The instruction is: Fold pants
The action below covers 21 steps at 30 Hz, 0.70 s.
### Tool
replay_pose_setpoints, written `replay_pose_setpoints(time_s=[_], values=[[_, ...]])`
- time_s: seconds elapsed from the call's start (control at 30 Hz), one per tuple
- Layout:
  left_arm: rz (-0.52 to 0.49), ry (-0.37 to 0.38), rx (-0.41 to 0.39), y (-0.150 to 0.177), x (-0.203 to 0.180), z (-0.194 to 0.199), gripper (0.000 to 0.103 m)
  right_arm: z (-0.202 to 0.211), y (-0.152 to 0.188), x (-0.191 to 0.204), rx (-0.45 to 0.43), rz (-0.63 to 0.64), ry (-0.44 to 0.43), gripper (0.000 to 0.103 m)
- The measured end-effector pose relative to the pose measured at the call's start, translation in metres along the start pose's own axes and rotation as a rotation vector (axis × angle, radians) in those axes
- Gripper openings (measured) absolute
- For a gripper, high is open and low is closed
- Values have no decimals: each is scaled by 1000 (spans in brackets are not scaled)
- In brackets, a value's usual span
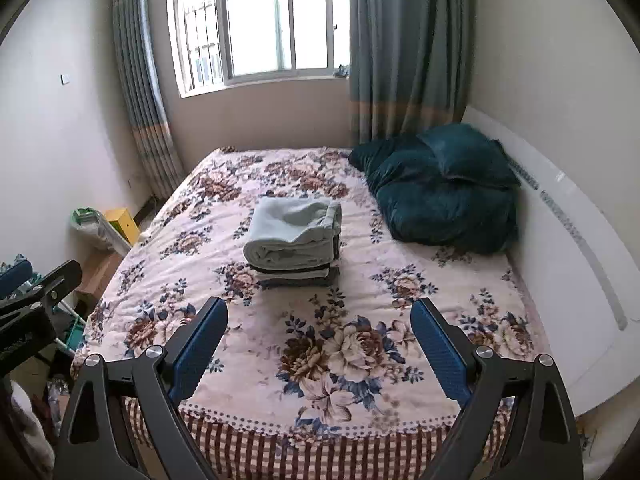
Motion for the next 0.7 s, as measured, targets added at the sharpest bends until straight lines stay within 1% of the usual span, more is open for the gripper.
replay_pose_setpoints(time_s=[0.07, 0.2, 0.37, 0.47, 0.53, 0.63, 0.7], values=[[4, 13, -11, -2, 6, 13, 97, 29, -2, 3, -15, -8, -6, 95], [-13, 10, -26, -4, 17, 40, 97, 70, -5, 13, -41, -10, -10, 95], [-17, 28, -24, -2, 24, 50, 97, 99, -8, 22, -62, -16, -18, 95], [-21, 38, -19, 1, 24, 53, 97, 102, -8, 25, -50, -44, -33, 95], [-17, 48, 3, 2, 22, 47, 97, 98, -8, 26, -38, -48, -30, 95], [-15, 54, 31, 0, 18, 36, 97, 85, -10, 25, -27, -52, -7, 95], [-25, 48, 26, -4, 13, 28, 97, 74, -14, 23, -22, -51, 8, 95]])
Point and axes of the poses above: each gripper's, at about its wrist camera, not at the fingertips, and z roughly against the way its jaws point, x to its left, y to its underside, the point moved 1 cm from there along -z, roughly the way its jaws point, and after that the axes turned 14 degrees about -x, right-handed, at the moved point
